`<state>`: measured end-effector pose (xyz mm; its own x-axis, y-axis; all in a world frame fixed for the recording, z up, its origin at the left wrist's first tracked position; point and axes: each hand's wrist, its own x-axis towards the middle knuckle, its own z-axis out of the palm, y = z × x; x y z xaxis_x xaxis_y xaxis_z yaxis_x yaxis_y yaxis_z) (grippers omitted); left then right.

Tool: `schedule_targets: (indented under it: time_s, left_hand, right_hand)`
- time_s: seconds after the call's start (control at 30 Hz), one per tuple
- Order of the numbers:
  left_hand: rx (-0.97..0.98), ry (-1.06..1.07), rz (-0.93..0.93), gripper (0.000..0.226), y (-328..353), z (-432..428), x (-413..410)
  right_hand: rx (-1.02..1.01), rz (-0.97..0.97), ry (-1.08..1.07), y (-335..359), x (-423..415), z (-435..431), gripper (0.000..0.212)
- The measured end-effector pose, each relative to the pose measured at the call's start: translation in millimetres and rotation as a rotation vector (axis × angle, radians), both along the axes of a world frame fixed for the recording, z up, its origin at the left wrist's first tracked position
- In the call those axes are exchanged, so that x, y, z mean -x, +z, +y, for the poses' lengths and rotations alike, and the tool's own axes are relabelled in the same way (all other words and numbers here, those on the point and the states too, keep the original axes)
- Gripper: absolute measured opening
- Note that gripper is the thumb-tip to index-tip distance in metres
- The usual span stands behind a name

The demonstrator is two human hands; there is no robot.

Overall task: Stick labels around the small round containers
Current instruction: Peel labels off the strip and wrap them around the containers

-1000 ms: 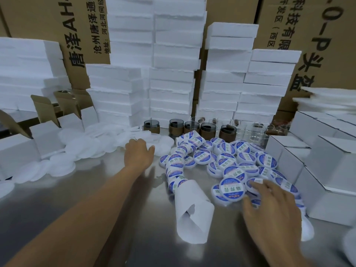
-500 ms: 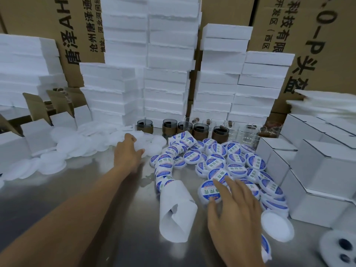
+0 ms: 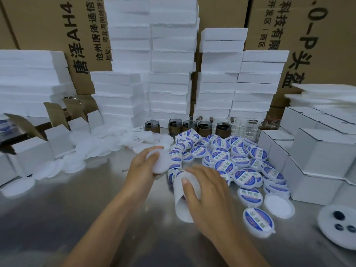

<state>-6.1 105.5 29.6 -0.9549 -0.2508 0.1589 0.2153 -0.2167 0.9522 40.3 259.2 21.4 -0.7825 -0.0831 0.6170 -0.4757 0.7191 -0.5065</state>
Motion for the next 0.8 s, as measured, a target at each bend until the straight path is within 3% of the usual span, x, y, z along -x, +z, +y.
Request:
schedule_targets:
  time_s: [0.1,0.17,0.23,0.37,0.53,0.67,0.8]
  left_hand:
    - [-0.101,-0.095,-0.008,0.026,-5.9,5.0,-7.5]
    - [-0.170,-0.165,-0.002,0.024,-6.7,5.2,-10.5]
    - [-0.243,-0.230,0.006,0.022,-5.3,4.9,-13.2]
    - [-0.354,-0.288,0.003,0.024,-0.8,5.9,-16.8]
    - [-0.367,-0.393,-0.034,0.020,1.9,11.0,-21.6]
    - [-0.233,-0.433,-0.110,0.016,-0.5,10.2,-23.0]
    - [-0.050,-0.463,-0.187,0.022,-6.9,14.1,-23.6]
  right_hand:
    - [0.130,-0.353,-0.166,0.0,14.0,4.1,0.043]
    - [0.029,-0.468,-0.230,-2.6,18.1,7.8,0.050]
    - [-0.108,-0.465,-0.262,-6.1,18.5,8.8,0.049]
    - [-0.196,-0.442,-0.227,-12.6,17.8,10.2,0.044]
    - [0.132,-0.375,-0.130,-15.8,18.7,13.7,0.031]
    - [0.397,-0.273,-0.060,-12.9,17.8,13.0,0.022]
    - [0.390,-0.159,-0.044,-14.5,16.2,16.8,0.026]
